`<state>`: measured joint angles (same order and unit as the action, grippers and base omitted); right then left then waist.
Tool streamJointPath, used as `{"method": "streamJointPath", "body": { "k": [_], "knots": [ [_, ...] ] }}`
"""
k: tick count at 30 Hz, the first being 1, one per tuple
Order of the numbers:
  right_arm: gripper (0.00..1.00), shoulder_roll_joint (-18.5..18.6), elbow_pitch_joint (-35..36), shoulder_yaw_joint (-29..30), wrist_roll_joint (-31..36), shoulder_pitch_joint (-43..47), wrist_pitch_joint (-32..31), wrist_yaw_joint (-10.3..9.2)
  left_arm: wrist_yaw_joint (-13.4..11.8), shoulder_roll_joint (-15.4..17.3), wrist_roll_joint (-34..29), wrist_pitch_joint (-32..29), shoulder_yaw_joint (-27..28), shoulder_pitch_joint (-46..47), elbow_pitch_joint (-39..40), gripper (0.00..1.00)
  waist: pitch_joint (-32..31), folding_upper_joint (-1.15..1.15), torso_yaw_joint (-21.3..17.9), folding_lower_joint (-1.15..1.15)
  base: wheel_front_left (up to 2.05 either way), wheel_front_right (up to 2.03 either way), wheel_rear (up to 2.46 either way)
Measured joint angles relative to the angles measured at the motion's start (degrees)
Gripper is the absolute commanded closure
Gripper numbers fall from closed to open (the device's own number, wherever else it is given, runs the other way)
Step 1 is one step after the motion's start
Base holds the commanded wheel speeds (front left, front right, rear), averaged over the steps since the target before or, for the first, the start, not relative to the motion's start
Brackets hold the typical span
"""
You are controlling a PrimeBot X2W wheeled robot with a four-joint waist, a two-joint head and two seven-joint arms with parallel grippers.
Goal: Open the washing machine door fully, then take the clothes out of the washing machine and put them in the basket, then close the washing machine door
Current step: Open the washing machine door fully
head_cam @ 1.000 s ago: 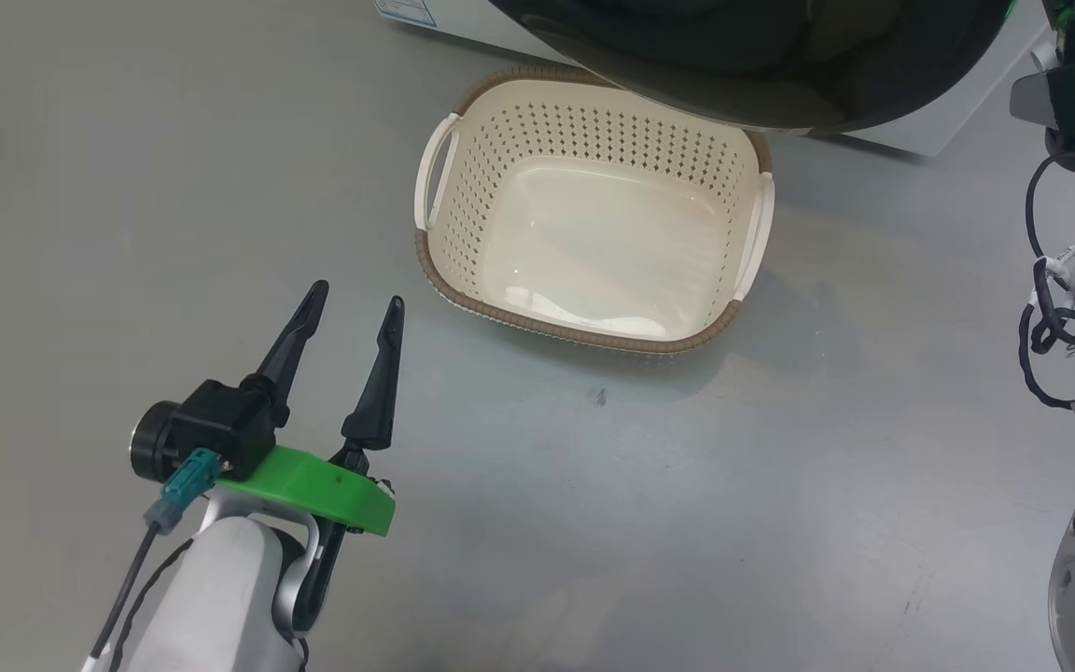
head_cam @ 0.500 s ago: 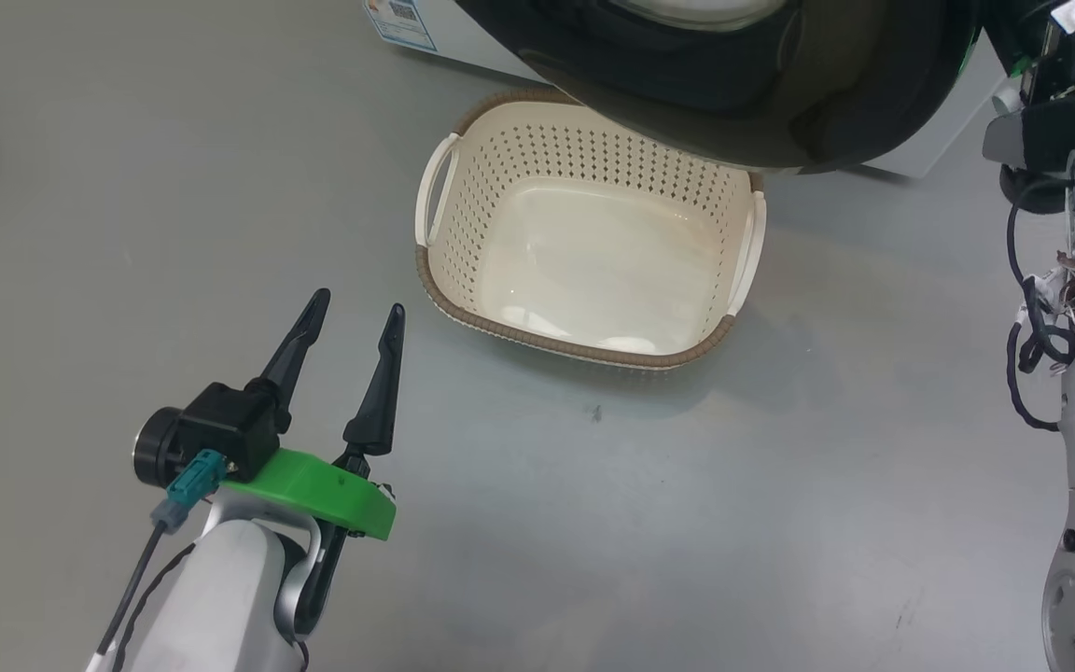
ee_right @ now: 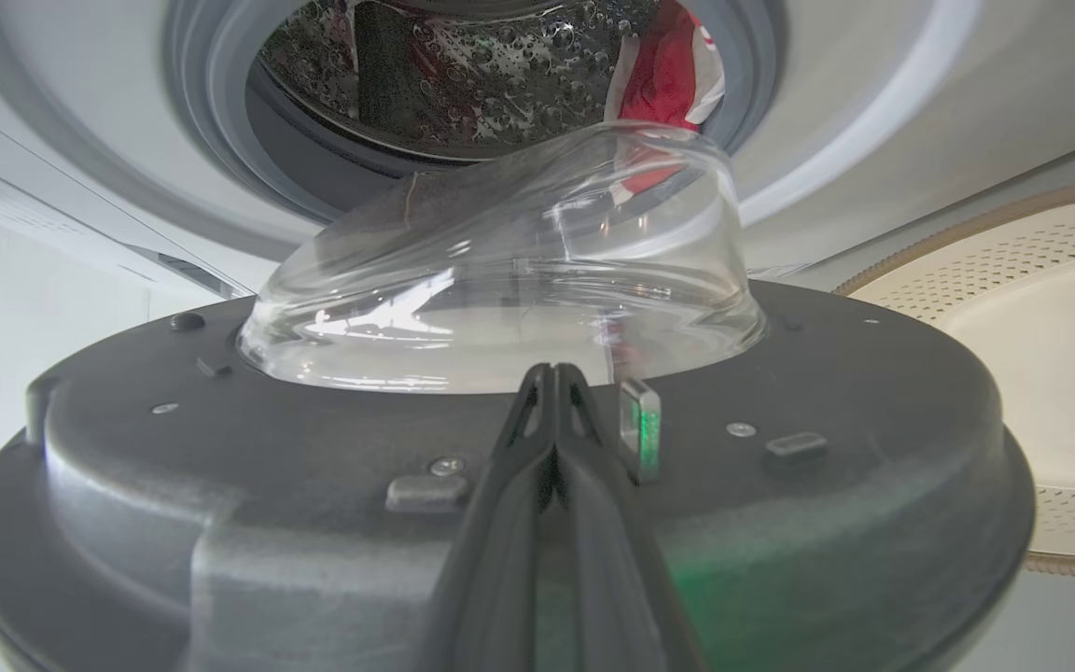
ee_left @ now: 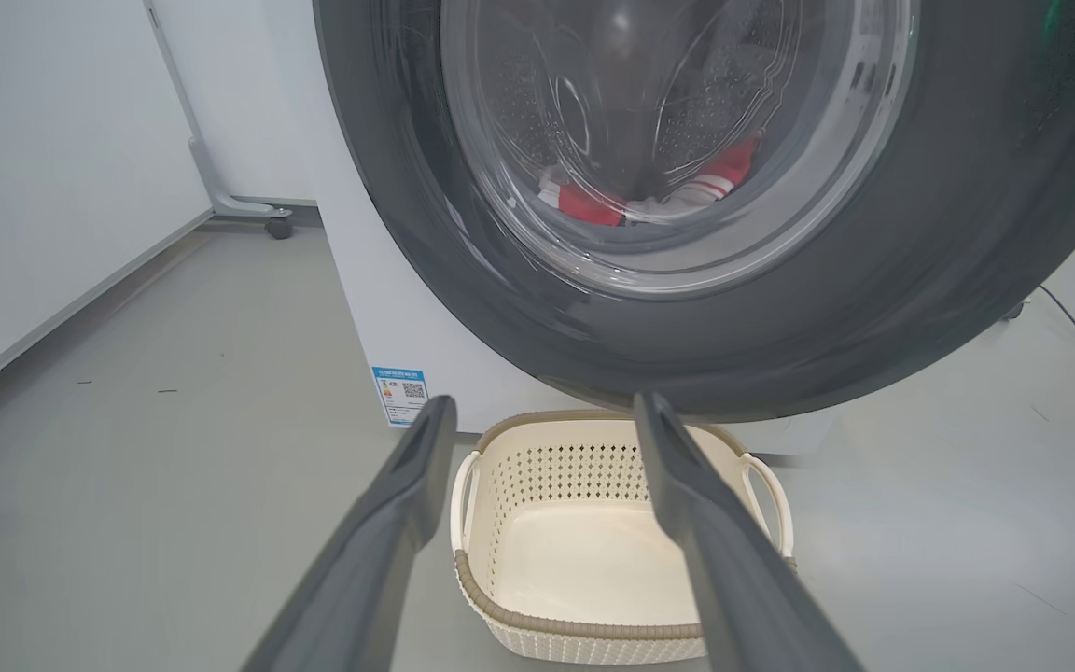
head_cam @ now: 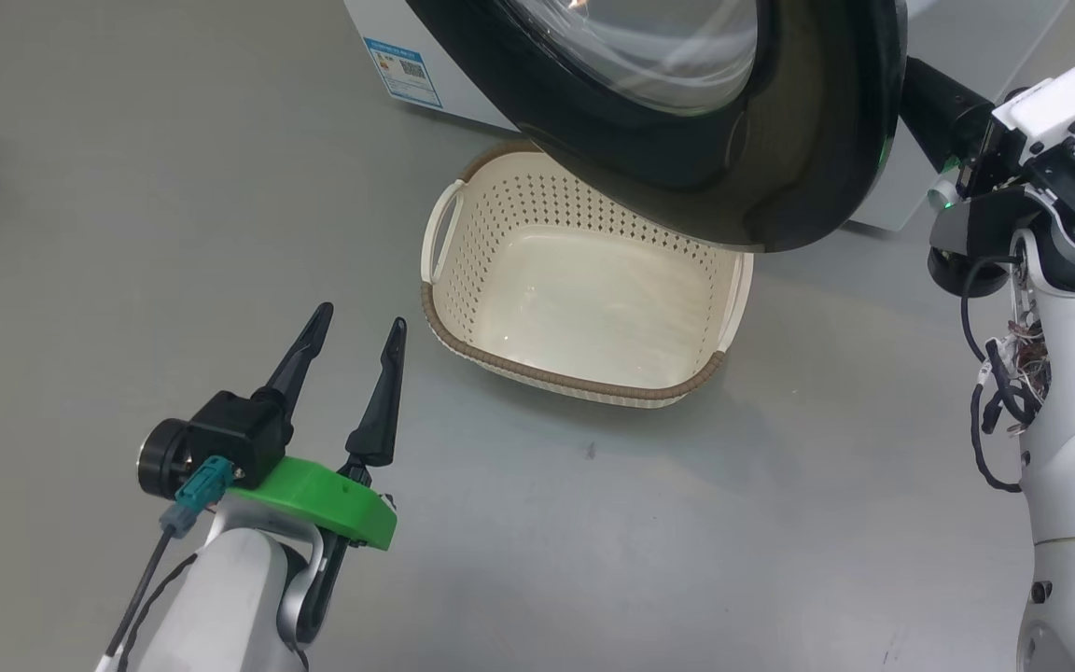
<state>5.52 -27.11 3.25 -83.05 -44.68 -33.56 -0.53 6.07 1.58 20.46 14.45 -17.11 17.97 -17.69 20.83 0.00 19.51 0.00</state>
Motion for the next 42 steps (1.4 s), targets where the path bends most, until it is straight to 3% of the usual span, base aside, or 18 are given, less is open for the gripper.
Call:
{"method": "streamJointPath", "body": {
  "k": [36,42],
  "knots": [
    [1.00,-1.6,0.2,-8.6,-6.5,8.1,-7.1,-0.21,-0.7,0.0,-0.5,0.0,0.1,-2.8,-0.4,0.00,-6.3,0.00,0.9,0.00,0.00,0.00,0.00],
    [1.00,-1.5,0.9,-11.5,-10.8,9.2,-7.1,-0.73,-0.7,0.0,-0.5,0.0,0.0,-2.9,-0.4,0.00,-6.7,0.00,1.1,0.00,0.00,0.00,0.00]
  ]
}}
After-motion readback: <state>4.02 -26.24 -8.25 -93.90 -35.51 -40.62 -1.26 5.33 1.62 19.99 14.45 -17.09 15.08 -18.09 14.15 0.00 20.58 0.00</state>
